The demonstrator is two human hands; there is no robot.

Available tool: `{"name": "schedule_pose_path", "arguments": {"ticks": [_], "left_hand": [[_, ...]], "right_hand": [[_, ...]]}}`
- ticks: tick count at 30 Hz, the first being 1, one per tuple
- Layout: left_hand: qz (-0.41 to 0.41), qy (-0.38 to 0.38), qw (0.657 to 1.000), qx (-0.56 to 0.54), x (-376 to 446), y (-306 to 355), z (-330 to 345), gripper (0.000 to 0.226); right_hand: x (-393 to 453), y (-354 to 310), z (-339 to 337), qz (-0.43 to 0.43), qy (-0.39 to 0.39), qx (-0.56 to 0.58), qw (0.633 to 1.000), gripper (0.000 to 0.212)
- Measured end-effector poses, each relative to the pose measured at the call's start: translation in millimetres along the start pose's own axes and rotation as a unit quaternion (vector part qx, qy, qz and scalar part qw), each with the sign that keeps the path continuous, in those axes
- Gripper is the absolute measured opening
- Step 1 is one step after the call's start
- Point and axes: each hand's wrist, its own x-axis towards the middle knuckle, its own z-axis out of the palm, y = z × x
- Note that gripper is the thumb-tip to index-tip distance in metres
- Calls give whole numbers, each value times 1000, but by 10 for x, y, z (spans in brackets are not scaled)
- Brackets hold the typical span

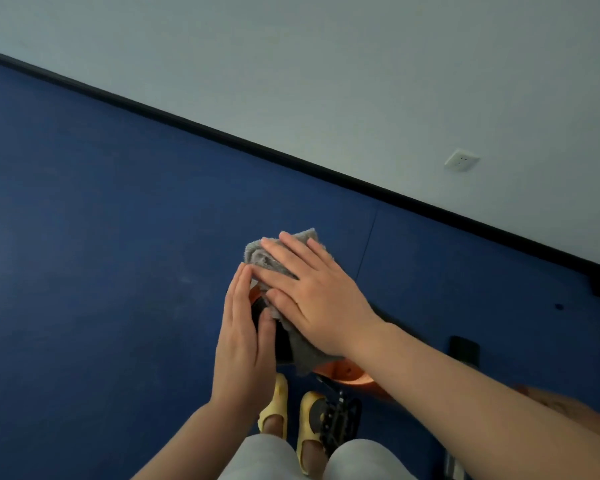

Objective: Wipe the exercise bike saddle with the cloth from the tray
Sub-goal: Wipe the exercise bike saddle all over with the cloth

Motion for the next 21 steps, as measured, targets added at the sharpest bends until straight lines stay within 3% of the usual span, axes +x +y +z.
{"name": "schedule_pose_path", "arguments": {"ticks": [5, 9, 13, 17, 21], "left_hand": [[57, -22, 997, 41, 20, 42, -51, 52], [83, -27, 993, 73, 104, 68, -53, 48], [118, -55, 985, 109, 248, 126, -99, 44], [165, -117, 963, 178, 441, 203, -98, 46], [203, -156, 942, 216, 613, 242, -42, 47]], "right_hand": [[-442, 129, 3, 72, 20, 50, 996, 53], [-91, 125, -32, 136, 40, 140, 980, 55], [-39, 195, -39, 134, 51, 190, 971, 52], [-397, 235, -37, 171, 22, 163, 971, 58], [-200, 261, -45, 212, 8, 179, 961, 54]]}}
